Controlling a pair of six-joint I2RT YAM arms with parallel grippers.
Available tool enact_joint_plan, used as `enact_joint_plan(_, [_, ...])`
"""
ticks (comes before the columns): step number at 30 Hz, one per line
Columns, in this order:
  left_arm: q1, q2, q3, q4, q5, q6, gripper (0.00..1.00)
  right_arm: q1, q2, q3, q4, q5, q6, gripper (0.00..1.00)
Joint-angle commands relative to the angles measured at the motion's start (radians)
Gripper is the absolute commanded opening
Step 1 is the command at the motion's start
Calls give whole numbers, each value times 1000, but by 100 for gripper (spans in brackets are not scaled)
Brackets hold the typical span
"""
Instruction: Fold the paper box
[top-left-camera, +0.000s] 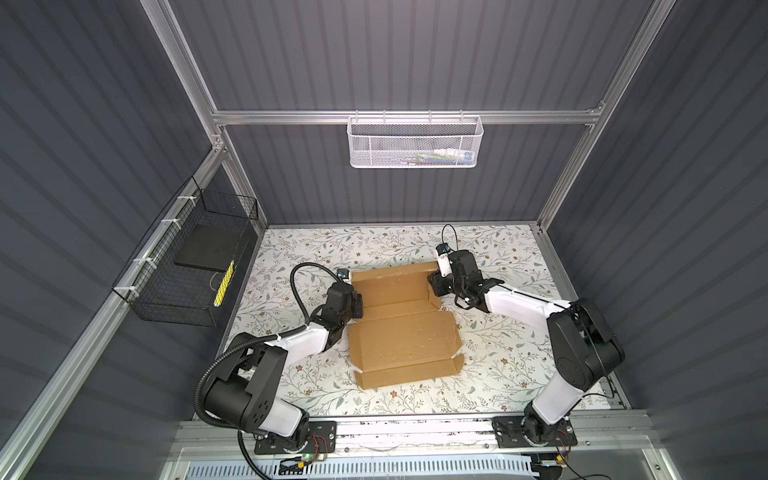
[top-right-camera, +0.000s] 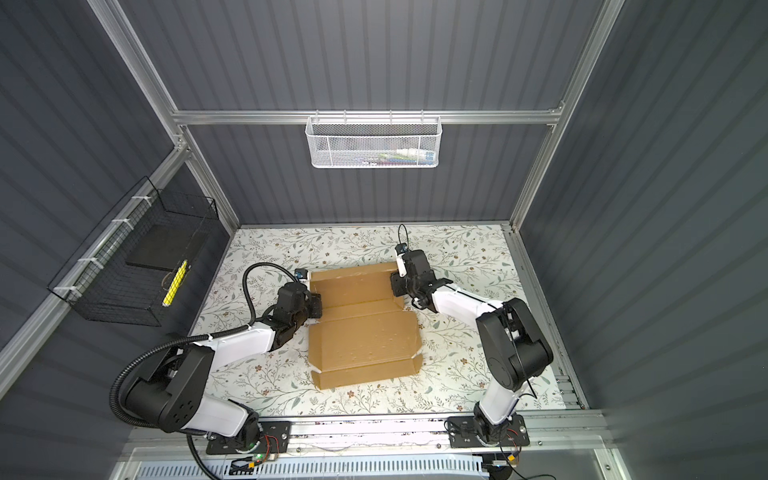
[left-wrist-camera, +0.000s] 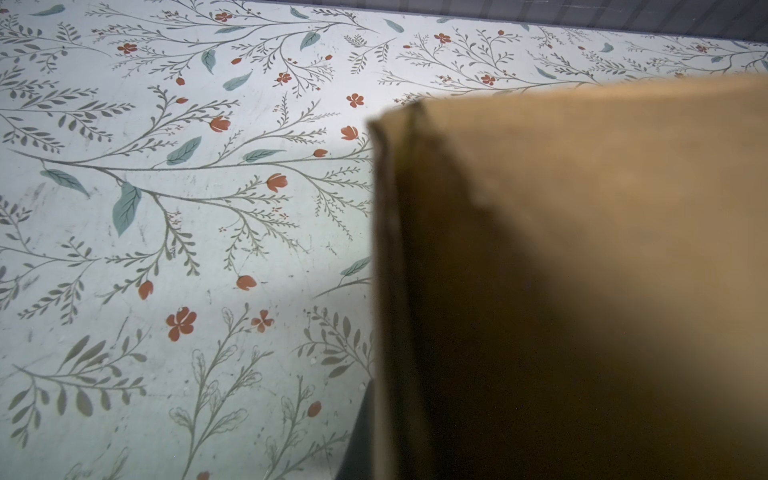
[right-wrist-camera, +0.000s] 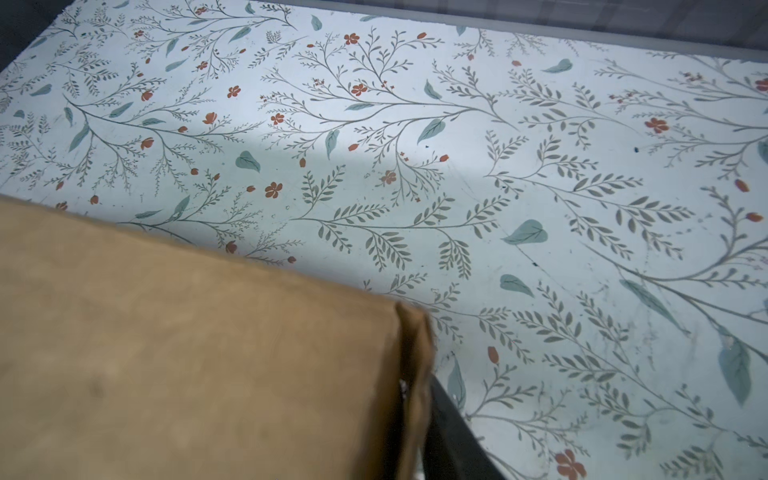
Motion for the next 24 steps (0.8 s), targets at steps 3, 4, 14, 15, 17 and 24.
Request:
enact_joint_plan(3, [0, -1, 25, -2, 17, 9, 0, 19, 27, 31, -8, 75, 20, 38])
enact_joint_plan(4, [-1, -3, 23, -2, 15, 9, 0, 21, 28, 33, -12, 87, 20, 36])
enact_joint_plan(14, [-1, -12, 22, -9, 11, 8, 0, 37, 38, 25, -36, 125, 33, 23])
enact_joint_plan(15, [-1, -14, 21, -9, 10, 9, 0, 37, 38, 25, -37, 127, 32, 22])
enact_joint_plan(17, [-1, -14, 21, -11, 8, 8, 0, 38, 40, 24, -39, 129, 35, 21])
enact_joint_plan(24, [-1, -13, 21, -11, 8, 7, 0, 43, 44, 25, -47, 136, 35, 17])
